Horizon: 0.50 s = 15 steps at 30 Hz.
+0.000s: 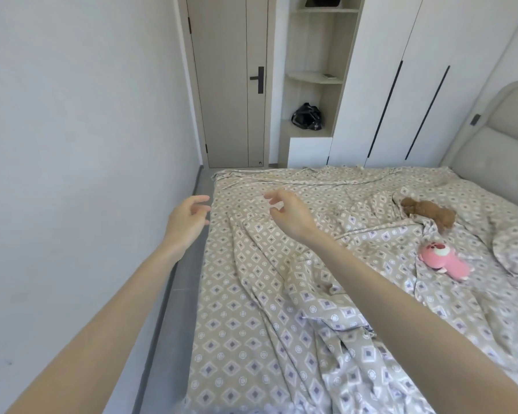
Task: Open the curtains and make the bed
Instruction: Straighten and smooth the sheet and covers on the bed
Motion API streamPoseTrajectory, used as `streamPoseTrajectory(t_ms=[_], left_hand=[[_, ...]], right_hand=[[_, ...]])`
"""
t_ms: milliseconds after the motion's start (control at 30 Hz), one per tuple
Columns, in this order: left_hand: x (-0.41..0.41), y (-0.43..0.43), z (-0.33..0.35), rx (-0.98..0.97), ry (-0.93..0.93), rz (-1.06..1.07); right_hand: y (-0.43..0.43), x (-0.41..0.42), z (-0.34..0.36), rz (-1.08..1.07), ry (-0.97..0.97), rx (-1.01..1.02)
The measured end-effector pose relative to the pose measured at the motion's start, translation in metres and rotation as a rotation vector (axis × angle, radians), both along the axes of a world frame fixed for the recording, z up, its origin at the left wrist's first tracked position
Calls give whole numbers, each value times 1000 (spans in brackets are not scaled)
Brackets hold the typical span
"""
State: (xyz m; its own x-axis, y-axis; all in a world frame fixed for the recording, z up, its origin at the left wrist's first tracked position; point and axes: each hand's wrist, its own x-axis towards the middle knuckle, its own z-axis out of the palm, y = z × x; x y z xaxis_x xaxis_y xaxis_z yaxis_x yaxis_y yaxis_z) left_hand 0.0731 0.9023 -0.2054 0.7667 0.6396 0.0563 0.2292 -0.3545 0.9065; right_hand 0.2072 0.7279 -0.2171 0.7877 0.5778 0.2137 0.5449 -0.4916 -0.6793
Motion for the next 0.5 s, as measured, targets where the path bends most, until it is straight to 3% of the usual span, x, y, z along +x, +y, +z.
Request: streamPoseTrajectory(t_ms=[500], left_hand=[[152,173,-46,-10,177,-210]], right_hand=[[151,110,-48,-165,200,-70]])
